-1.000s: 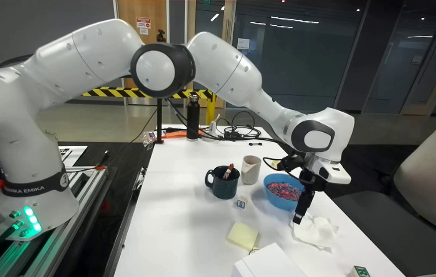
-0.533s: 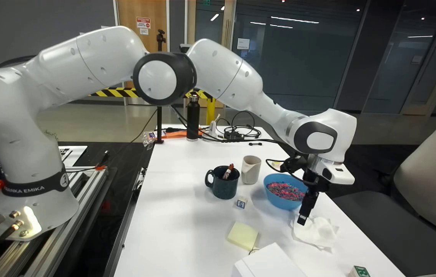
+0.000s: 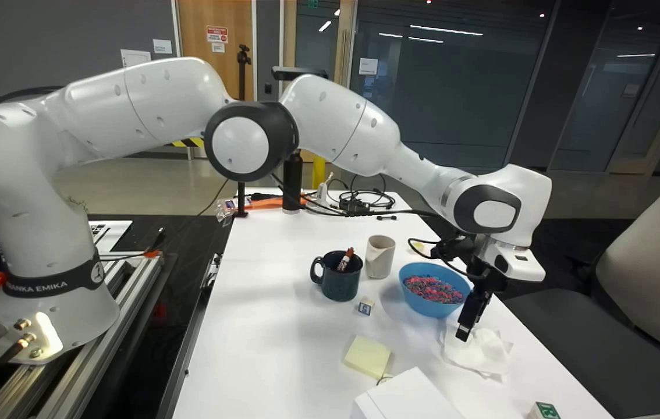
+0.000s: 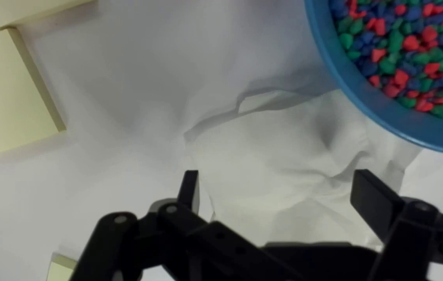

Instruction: Use the white napkins to wipe the tabletop.

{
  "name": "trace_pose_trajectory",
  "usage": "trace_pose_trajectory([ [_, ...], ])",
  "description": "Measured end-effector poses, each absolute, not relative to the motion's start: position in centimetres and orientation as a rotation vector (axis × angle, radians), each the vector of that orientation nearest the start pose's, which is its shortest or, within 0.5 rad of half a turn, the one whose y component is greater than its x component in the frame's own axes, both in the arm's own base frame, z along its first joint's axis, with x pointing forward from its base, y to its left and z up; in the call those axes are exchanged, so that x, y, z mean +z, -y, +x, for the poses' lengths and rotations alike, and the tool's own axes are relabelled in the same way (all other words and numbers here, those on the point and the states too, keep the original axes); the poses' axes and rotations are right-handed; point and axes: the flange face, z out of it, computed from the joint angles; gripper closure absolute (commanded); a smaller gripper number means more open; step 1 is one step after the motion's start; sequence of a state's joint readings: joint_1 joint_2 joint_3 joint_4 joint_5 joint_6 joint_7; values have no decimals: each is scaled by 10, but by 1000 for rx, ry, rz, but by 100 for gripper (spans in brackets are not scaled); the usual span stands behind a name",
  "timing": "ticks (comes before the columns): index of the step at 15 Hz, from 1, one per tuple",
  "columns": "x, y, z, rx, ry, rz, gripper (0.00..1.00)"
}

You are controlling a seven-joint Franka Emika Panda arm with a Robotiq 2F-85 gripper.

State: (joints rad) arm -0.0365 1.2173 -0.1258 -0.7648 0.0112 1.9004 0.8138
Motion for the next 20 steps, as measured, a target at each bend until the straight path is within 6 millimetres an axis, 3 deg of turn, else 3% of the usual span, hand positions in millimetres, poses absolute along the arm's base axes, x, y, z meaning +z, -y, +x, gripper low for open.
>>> trace_pose_trajectory([
  [9,143,88,785,67,-1468,-2925,0],
  [15,142,83,787,59,-1456,-2919,0],
  [16,143,83,788,57,-1455,-2919,4],
  [17,144,83,788,55,-1454,-2918,26],
  [19,144,83,788,54,-1454,-2917,31],
  [20,144,83,788,54,-1454,-2917,39],
])
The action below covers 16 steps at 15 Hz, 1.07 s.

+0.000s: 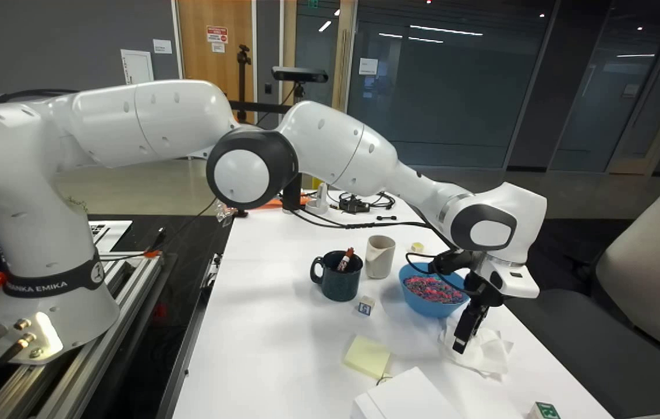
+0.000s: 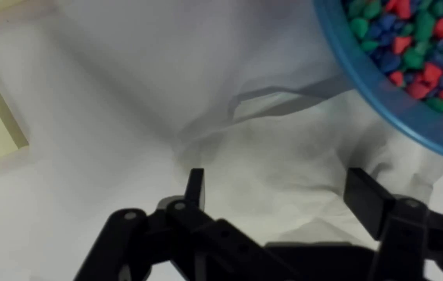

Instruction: Use the white napkins to wipe the tabletop.

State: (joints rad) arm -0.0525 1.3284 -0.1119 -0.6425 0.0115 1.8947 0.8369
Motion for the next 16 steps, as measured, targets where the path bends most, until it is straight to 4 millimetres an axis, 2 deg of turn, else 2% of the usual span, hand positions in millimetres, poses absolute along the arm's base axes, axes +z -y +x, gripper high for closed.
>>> trace_pose_trajectory([
  [7,143,83,788,56,-1449,-2920,89],
  [9,143,83,788,56,-1446,-2922,100],
  [13,143,84,788,57,-1441,-2924,100],
  [14,143,84,788,57,-1436,-2927,74],
  [15,143,85,788,58,-1430,-2929,73],
  [16,143,86,788,57,-1428,-2930,67],
])
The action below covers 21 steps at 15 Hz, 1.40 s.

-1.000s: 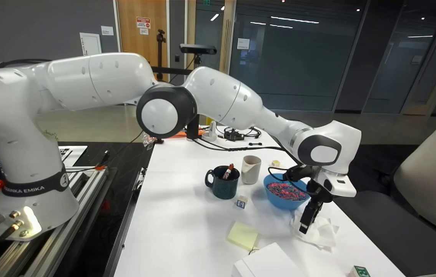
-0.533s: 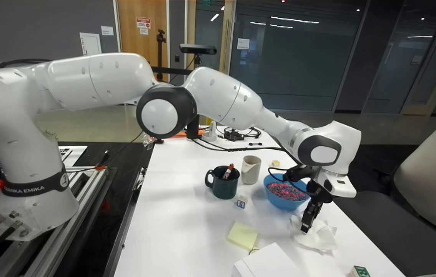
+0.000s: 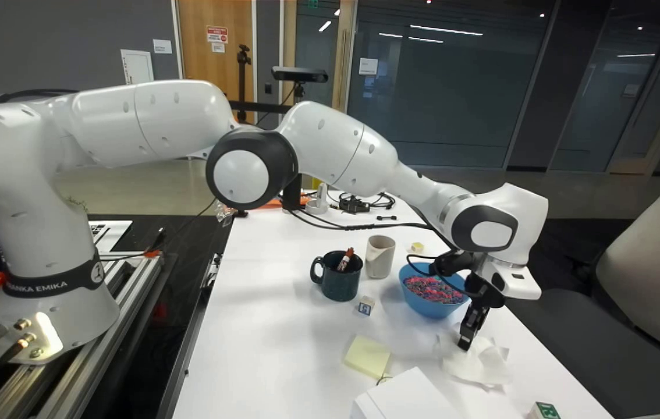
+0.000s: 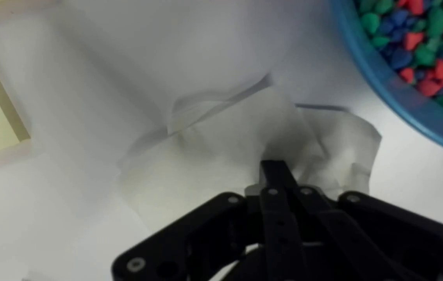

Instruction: Use the white napkins to wipe the tabletop.

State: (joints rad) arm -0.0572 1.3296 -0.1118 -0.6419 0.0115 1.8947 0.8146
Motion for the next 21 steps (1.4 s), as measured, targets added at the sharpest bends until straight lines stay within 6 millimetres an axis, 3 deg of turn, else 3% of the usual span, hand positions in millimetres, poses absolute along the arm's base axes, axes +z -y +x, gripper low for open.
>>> trace_pose_trajectory([
  [10,173,94,797,-28,-1427,-2892,1],
  [15,170,93,797,-24,-1425,-2890,0],
  [21,146,94,792,16,-1432,-2900,0],
])
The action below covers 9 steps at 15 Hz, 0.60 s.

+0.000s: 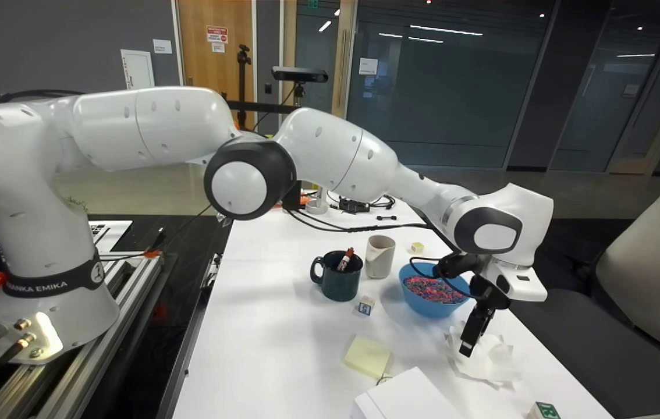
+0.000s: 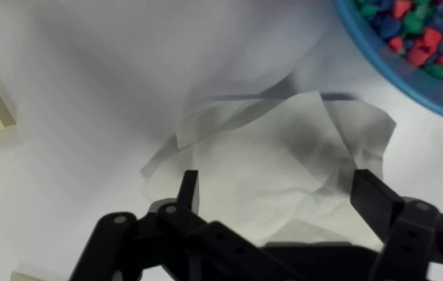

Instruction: Use the white napkins to wipe the tabletop.

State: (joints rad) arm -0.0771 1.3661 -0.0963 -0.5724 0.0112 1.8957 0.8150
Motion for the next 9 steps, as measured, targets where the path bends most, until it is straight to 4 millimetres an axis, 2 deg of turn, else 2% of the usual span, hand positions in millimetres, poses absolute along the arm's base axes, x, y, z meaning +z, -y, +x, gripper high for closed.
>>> trace_pose_trajectory([
  [2,138,96,790,30,-1437,-2904,0],
  [3,135,97,789,35,-1440,-2906,15],
  [4,133,97,789,38,-1442,-2907,26],
  [9,138,99,790,21,-1442,-2903,62],
])
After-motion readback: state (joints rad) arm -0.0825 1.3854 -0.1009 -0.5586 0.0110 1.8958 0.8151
